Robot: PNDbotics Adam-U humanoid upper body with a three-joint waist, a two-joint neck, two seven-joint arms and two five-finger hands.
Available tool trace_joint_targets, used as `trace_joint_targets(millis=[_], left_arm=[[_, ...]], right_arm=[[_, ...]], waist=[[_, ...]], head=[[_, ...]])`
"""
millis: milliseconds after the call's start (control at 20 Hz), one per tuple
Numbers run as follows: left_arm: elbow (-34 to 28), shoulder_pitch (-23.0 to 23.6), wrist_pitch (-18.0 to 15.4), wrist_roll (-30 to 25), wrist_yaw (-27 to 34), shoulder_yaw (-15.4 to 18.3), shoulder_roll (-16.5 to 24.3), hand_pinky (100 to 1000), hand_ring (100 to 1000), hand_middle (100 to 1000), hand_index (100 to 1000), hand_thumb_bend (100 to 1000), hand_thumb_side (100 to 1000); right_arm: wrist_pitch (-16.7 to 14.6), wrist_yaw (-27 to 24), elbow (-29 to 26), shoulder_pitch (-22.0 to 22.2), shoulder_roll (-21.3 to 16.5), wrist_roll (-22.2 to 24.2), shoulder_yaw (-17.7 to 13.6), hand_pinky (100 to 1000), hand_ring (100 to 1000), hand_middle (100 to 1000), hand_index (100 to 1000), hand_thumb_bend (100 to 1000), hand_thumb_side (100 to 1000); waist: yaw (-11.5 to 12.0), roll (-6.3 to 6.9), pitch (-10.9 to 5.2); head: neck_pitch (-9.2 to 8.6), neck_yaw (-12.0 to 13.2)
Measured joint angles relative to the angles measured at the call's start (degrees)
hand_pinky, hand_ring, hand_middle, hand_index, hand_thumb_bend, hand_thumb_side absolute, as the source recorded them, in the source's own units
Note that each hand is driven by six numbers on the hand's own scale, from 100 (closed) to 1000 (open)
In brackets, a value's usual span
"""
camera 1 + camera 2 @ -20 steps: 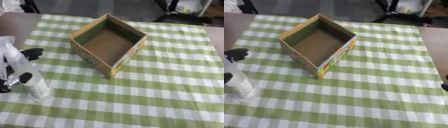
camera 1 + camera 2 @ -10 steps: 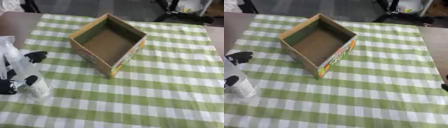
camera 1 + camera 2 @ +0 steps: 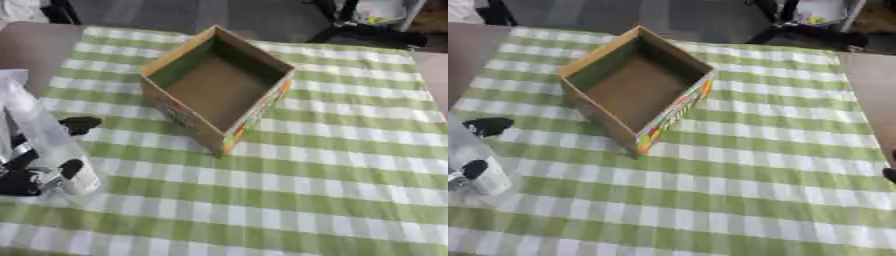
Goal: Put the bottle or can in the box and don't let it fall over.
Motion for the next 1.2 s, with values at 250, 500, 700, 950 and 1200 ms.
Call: trace_joint_targets(millis=[250,500,700,950,1200], left_arm=[[0.5,0.5,-0.3,0.3,-1.5,-0.3,-0.5,1000,1000,906,969,219,608],[0.9,0.7,-0.7,0.7,-2.2,-0.3,-0.5,1000,1000,902,967,211,592],[1.0,0.8,-0.9,0.9,-2.5,-0.3,-0.9,1000,1000,881,959,182,566],[1.3,0.9,-0.9,0.9,-2.7,-0.2,-1.0,1000,1000,822,901,100,404],[1.8,0.8,-0.3,0.3,-2.5,0.4,-1.0,1000,1000,766,799,100,260]], right_arm=[[0.0,0.0,0.0,0.0,0.2,0.0,0.0,953,1000,1000,1000,100,592],[0.1,0.0,0.0,0.0,0.3,-0.1,0.0,953,1000,1000,1000,100,592],[0.1,0.0,0.0,0.0,0.3,-0.1,0.0,954,1000,1000,1000,100,592],[0.1,0.0,0.0,0.0,0.3,-0.1,0.0,954,1000,1000,1000,100,592],[0.1,0.0,0.0,-0.3,0.3,-0.1,0.0,955,1000,1000,1000,100,592]], waist=[[0.0,-0.02,0.01],[0.0,-0.04,0.01],[0.0,-0.06,0.01],[0.0,-0.07,0.01],[-0.1,0.08,0.01]], head=[[-0.06,0.0],[-0.26,0.0],[-0.29,0.0],[-0.36,0.0],[-0.73,0.0]])
